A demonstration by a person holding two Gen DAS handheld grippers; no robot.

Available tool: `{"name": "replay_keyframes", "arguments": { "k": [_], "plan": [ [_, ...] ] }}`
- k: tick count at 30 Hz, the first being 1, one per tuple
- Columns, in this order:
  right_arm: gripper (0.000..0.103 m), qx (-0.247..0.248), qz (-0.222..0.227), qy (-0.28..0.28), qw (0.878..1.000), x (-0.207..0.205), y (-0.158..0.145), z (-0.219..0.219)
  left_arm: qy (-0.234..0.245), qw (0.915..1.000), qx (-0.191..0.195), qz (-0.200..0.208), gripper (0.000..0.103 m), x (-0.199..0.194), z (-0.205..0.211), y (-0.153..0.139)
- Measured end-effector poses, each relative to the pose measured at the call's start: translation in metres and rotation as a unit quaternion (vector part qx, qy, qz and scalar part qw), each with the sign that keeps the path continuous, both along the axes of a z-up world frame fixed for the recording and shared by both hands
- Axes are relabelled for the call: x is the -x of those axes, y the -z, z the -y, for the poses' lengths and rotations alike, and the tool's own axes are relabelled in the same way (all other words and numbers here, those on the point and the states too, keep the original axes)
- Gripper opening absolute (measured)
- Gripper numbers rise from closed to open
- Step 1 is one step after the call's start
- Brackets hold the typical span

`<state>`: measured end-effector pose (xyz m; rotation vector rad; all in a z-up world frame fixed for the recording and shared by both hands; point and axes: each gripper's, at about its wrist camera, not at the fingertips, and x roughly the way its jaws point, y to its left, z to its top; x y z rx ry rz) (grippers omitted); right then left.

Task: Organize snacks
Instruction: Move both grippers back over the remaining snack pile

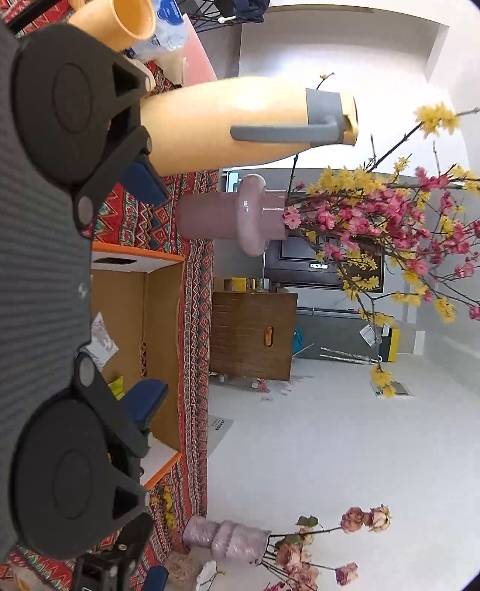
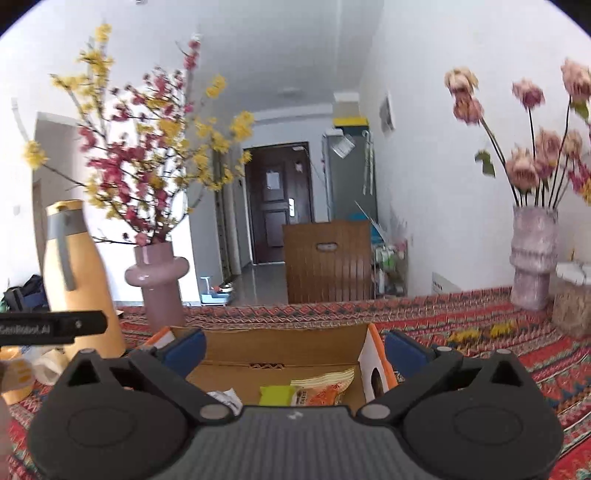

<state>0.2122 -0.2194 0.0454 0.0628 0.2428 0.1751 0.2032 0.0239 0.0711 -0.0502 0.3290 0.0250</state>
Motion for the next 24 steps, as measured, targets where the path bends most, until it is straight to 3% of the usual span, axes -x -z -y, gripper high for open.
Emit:
{"name": "replay_keyframes", "arguments": {
  "k": [5, 10, 17, 20, 24],
  "plan": [
    [0.103, 0.026, -0.005, -0.007, 1.0, 0.03, 0.005, 0.006, 0.002, 0.9999, -0.012, -0.006, 0.103, 0.031, -0.011, 0.01],
    [0.103, 0.037, -0.036, -0.005, 0.999, 0.053, 0.027, 0.017, -0.012, 0.9989, -0.018, -0.041, 0.103, 0.055, -0.028, 0.039],
    [0.103, 0.019, -0.092, -0.003, 0.996, 0.07, 0.07, 0.029, -0.014, 0.9987, 0.016, -0.046, 0.103, 0.073, -0.049, 0.077],
    [0.103, 0.006, -0.107, 0.0, 0.994, 0.068, 0.086, 0.029, -0.032, 0.9987, 0.003, -0.04, 0.103, 0.072, -0.047, 0.087],
    [0.103, 0.005, -0.113, -0.008, 0.994, 0.066, 0.088, 0.029, -0.022, 0.9988, 0.001, -0.044, 0.103, 0.072, -0.045, 0.09]
  ]
}}
